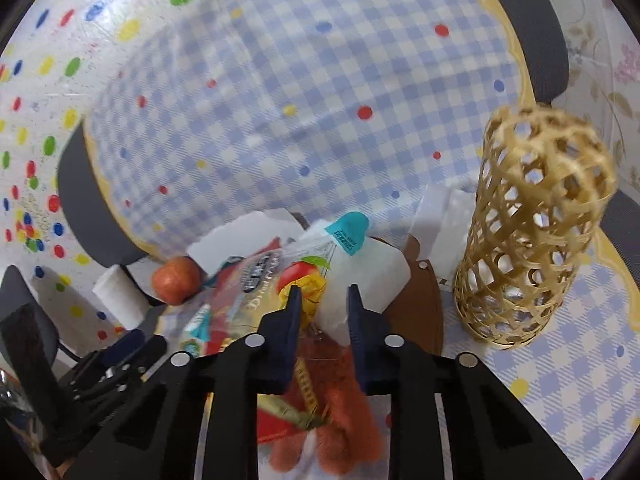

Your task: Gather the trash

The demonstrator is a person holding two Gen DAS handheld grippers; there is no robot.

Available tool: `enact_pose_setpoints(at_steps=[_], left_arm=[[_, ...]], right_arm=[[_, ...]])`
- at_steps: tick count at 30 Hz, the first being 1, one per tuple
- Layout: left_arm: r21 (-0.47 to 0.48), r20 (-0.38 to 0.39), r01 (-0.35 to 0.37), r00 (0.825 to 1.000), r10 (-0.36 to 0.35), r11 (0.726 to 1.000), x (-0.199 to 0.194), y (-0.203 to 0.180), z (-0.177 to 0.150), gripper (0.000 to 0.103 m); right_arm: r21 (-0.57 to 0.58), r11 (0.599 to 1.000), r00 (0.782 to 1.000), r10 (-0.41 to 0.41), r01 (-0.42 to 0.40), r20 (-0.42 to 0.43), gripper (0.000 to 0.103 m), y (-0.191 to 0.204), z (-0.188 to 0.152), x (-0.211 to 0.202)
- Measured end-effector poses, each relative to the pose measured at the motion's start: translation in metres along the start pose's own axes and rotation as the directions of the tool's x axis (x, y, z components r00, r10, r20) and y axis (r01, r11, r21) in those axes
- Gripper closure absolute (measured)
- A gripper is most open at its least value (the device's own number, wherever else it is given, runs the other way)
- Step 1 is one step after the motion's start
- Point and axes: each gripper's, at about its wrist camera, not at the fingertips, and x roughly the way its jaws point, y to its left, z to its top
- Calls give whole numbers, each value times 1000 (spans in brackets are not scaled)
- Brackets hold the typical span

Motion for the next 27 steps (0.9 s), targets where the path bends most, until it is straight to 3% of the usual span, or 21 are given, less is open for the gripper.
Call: enact_pose_setpoints(at_steps=[1, 6, 9, 12, 20, 27], left_arm=[[3, 5, 2, 1000, -2, 1000, -2, -2, 0, 45], [22, 27, 20, 999, -21, 1000, -20, -14, -1, 45], [56, 45, 49, 998, -51, 997, -32, -29, -3, 39], [89, 50, 78, 995, -82, 993, -39, -46, -7, 36], [232, 19, 127, 991, -135, 964, -27, -106, -24, 27], [346, 6, 24, 1000, -28, 938, -1, -141, -36, 27]], right_arm=[[-6, 1000, 1000, 12, -12, 15, 90, 2, 0, -6], [-62, 997, 987, 49, -40, 154, 100, 18, 3, -53], [-126, 992, 962, 13, 23, 272, 103, 29, 3, -89], [-179, 978, 942, -45, 110, 334, 103, 39, 0, -111], [-215, 961, 936, -93, 174, 340, 103, 28, -15, -133], [-201, 964, 937, -99, 174, 334, 102, 13, -24, -143]])
